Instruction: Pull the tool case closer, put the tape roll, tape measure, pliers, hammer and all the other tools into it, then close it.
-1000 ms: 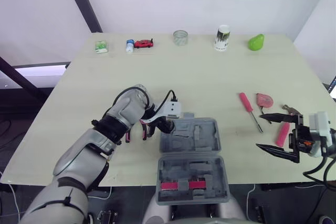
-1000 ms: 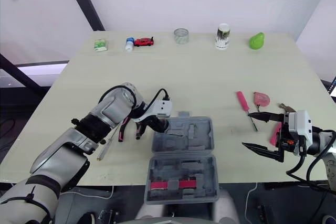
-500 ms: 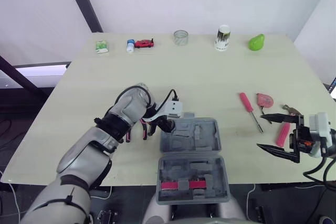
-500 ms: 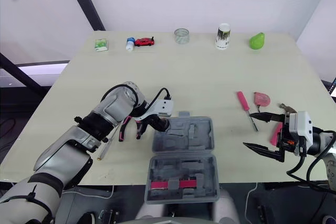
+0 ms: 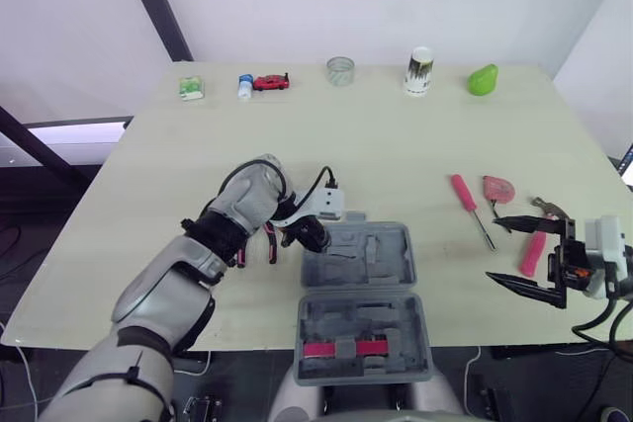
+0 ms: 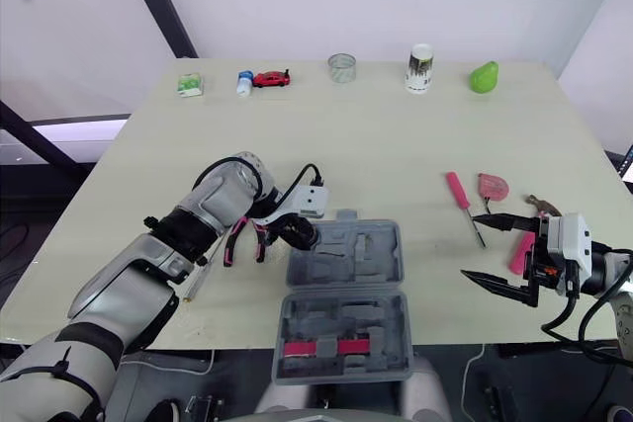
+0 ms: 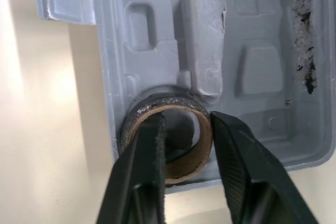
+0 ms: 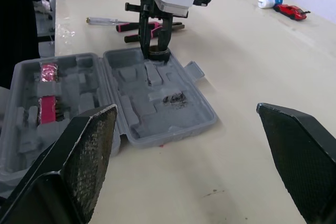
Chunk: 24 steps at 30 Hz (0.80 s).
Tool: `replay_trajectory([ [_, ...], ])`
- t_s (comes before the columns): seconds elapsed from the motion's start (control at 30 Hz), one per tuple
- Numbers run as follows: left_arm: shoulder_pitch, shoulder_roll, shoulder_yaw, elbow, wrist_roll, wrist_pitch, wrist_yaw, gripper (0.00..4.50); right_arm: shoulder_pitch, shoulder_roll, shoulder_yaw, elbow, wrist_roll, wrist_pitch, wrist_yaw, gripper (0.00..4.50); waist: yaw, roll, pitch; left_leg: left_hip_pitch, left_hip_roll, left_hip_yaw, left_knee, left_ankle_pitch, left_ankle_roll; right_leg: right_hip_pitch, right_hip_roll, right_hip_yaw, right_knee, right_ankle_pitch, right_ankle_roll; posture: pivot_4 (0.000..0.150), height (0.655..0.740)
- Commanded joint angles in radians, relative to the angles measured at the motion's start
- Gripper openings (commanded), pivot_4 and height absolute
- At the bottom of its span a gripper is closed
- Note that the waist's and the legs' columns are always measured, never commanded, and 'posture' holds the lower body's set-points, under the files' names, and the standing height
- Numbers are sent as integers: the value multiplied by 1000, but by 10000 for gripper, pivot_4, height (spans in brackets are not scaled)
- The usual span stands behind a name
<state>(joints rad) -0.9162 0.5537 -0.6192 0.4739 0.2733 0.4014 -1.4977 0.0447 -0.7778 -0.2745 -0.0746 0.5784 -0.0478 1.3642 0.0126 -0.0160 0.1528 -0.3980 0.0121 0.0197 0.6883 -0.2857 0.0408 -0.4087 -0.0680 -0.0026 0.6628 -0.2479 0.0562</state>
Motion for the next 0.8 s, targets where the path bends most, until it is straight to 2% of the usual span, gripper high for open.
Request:
replay_trajectory([
  [0.03,-18,0,0,11,20,-19,8,14484,1,1,-23,-16,7,-16,-4,45000,0,0,0,0,0,0,0,0,0,0,0,0,0,0,0,1500,7400],
  [0.8,-15,46,5,-148,-1,47,-63,14484,-6,3,-16,-29,9,-7,-19,45000,0,0,0,0,0,0,0,0,0,0,0,0,0,0,0,1500,7400],
])
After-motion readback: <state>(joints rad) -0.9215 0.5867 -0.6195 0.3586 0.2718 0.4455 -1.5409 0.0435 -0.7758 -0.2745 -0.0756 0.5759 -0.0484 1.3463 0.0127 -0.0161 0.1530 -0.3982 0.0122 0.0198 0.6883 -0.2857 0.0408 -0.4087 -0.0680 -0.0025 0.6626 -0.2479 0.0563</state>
